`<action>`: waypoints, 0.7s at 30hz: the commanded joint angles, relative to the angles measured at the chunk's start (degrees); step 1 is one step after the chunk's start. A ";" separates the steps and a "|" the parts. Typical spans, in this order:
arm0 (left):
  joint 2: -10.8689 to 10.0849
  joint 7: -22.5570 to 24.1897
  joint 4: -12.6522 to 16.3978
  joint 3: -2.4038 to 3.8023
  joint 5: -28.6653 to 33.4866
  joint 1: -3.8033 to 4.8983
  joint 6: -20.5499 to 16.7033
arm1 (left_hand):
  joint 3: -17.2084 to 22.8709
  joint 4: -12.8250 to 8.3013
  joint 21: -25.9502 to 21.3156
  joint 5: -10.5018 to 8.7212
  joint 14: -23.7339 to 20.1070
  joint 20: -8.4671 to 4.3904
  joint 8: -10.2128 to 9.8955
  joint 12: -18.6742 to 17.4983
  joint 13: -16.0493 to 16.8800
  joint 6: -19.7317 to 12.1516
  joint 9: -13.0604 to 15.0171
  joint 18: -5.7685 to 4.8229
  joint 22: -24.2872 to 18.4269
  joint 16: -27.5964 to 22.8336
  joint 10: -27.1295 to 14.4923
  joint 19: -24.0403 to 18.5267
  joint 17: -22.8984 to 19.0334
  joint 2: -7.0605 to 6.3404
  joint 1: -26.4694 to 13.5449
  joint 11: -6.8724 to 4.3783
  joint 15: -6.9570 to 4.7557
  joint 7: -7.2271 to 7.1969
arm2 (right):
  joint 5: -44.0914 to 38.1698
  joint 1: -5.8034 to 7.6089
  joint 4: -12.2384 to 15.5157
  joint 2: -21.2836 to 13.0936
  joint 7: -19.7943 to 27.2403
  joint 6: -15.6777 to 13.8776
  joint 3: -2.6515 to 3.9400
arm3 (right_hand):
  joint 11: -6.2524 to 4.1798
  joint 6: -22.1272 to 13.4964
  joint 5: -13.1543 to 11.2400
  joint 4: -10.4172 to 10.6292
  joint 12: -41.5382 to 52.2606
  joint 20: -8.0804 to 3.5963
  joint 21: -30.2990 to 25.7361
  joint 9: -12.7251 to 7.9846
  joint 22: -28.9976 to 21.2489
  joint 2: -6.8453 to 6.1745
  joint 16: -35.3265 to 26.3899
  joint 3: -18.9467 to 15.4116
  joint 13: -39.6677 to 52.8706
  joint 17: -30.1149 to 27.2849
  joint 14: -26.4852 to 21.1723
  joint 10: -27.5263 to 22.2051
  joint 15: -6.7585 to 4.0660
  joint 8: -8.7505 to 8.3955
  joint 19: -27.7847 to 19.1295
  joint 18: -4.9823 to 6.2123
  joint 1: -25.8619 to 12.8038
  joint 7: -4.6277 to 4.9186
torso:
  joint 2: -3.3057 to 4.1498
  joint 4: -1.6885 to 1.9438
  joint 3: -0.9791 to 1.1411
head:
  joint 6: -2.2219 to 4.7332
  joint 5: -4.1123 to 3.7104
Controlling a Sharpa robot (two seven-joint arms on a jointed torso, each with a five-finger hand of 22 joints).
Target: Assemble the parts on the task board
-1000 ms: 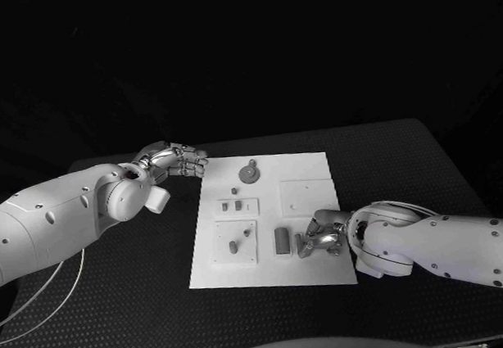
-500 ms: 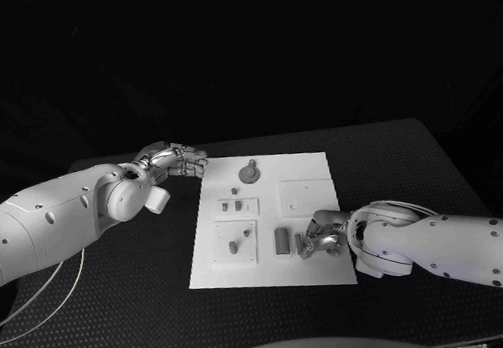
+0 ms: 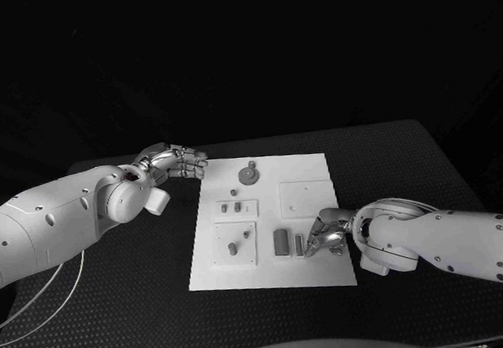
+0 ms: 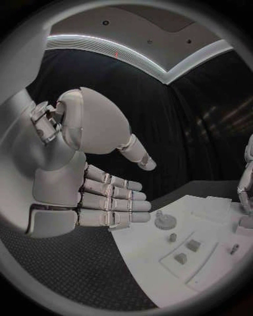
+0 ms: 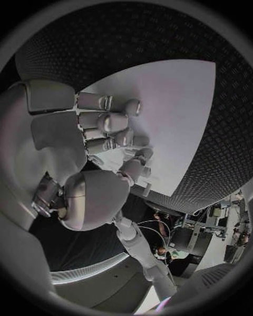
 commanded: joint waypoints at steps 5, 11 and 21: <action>0.41 0.46 -0.60 0.02 0.23 0.05 0.35 | 0.24 -0.01 -0.17 0.28 0.07 0.21 0.25 0.21 -0.09 -0.05 -0.10 0.93 0.06 -0.36 0.36 -0.12 0.12 -0.13 -0.45 0.14 0.30 0.25 | 5.03 2.23 -0.86 -1.09 1.97 4.67 -0.21 | 1.19 -6.28 0.06 2.89 0.07 0.85 -0.76 -1.29 0.70 -5.36 -0.33 0.47 0.57 0.27 -1.86 -2.40 1.23 -1.07 -1.21 0.80 -2.36 4.35 | -0.07 -0.06 0.03 | 0.87 -0.27; 1.20 0.79 -1.54 0.02 0.23 0.04 -0.12 | 0.25 -0.01 -0.17 0.27 0.08 0.21 0.26 0.22 -0.10 -0.04 -0.11 0.93 0.07 -0.37 0.38 -0.12 0.14 -0.13 -0.46 0.13 0.30 0.25 | 6.75 4.67 -2.57 -1.62 5.78 3.99 0.92 | 1.53 -7.10 -0.08 4.84 0.57 1.09 -0.72 -1.02 0.92 -6.73 0.00 -0.73 0.76 0.52 -2.59 -3.19 1.58 -1.00 -1.74 0.80 -3.97 4.68 | -0.19 -0.22 -0.05 | 1.98 -0.76; 2.30 2.66 -3.07 0.03 1.28 0.06 -2.89 | 0.38 -0.07 -0.19 0.28 0.00 0.19 0.36 0.40 -0.09 0.06 -0.12 0.92 0.08 -0.52 0.67 -0.18 0.19 -0.01 -0.33 0.01 0.23 0.19 | 17.71 5.65 -17.40 3.60 25.34 -1.63 4.50 | 0.70 -5.58 -0.05 2.32 1.12 1.18 -0.92 0.84 0.87 -0.81 -0.39 -3.16 0.36 0.12 -3.24 -3.32 0.83 1.16 -2.72 0.80 -2.83 3.85 | -1.96 -1.19 -0.03 | 5.37 -0.16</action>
